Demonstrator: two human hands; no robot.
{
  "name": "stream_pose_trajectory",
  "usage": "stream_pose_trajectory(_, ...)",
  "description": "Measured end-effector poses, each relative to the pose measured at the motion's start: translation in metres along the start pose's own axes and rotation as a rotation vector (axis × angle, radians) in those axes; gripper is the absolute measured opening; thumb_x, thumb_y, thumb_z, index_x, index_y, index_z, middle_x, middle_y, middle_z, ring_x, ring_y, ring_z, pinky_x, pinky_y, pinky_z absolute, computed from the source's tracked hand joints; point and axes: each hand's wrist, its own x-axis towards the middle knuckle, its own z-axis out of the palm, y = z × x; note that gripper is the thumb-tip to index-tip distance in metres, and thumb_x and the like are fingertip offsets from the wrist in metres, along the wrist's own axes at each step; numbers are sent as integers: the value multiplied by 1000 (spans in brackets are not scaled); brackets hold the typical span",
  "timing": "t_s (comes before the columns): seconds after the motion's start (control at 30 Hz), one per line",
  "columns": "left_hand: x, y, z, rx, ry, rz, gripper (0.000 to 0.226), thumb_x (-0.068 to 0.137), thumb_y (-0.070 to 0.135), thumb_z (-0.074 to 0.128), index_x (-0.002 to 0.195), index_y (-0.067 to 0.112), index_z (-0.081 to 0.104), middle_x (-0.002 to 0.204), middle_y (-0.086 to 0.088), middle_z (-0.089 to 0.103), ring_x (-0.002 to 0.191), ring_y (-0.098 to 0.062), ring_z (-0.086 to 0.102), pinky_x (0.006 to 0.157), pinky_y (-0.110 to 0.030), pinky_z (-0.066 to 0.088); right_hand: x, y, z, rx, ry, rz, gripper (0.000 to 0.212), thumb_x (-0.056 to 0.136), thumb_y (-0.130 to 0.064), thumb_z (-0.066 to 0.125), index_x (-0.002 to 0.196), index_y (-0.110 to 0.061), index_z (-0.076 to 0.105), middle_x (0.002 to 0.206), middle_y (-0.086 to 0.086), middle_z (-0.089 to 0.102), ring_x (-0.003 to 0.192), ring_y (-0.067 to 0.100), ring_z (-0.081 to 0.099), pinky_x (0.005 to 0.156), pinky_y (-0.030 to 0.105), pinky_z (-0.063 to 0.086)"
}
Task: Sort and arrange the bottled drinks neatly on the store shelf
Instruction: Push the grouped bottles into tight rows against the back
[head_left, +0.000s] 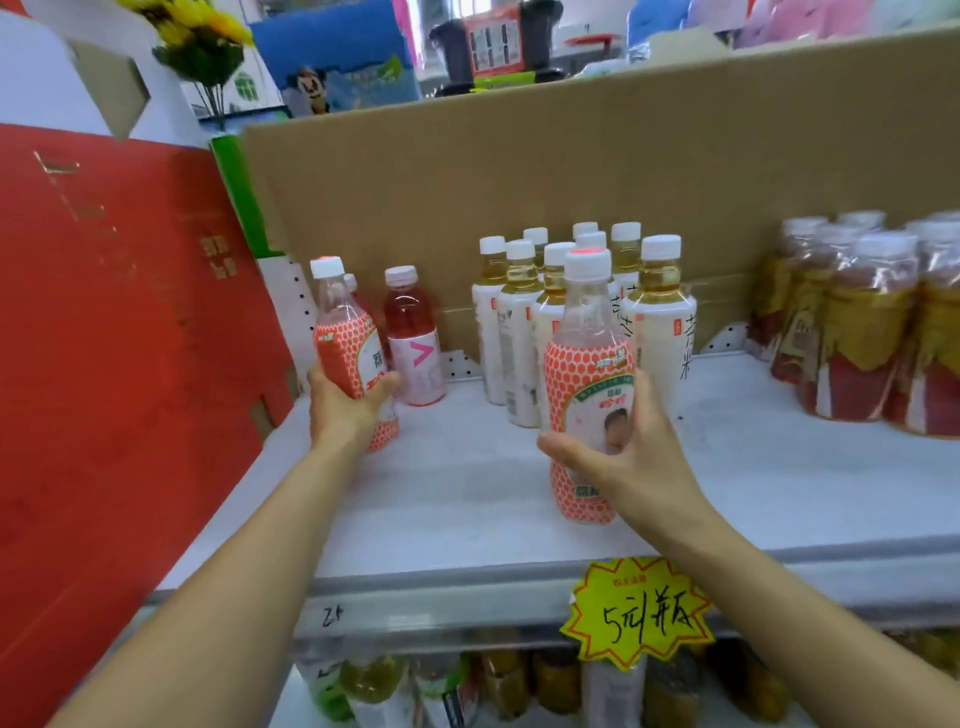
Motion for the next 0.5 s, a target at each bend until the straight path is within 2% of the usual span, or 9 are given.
stream_pose_trajectory(0.07,-3,-1,-3,5,-48,7,85,67,48,86,133,17,43,122,-2,63,111,-28,63,97,-51,51,-4,4,2,-26,25,-1,71,71,-21,87,128,-21,44,121,-6,61,109,2,61,90,19,54)
stream_pose_trajectory(0.1,-10,2,-3,-10,-80,17,81,71,45,85,134,17,42,121,-1,62,111,-27,62,98,-50,50,-6,5,3,-32,28,3,70,72,-22,86,128,-21,44,123,-5,61,111,4,60,91,21,54)
stream_pose_trajectory(0.23,-44,8,-2,-95,-238,83,72,82,31,80,140,20,39,122,2,59,108,-19,58,99,-42,45,-8,2,5,-9,9,37,68,78,-19,82,131,-21,40,124,-5,59,113,4,59,82,10,52)
stream_pose_trajectory(0.4,-89,24,-2,-171,-355,122,76,85,35,75,143,32,27,125,6,56,113,-18,56,99,-42,44,-6,-8,5,-23,-6,52,63,80,-19,81,128,-19,41,121,-4,59,109,3,59,74,7,52)
stream_pose_trajectory(0.47,-109,34,1,-214,-365,147,80,86,36,74,147,33,23,125,8,57,112,-16,59,98,-45,48,-6,-12,2,-36,25,39,61,77,-23,83,125,-19,46,117,-5,62,107,5,62,79,15,55)
stream_pose_trajectory(0.5,-119,38,3,-233,-371,164,82,86,36,73,149,35,21,123,11,58,111,-12,60,96,-44,50,-7,-12,-1,-52,48,34,61,75,-28,84,124,-21,48,116,-7,64,106,6,63,85,23,57)
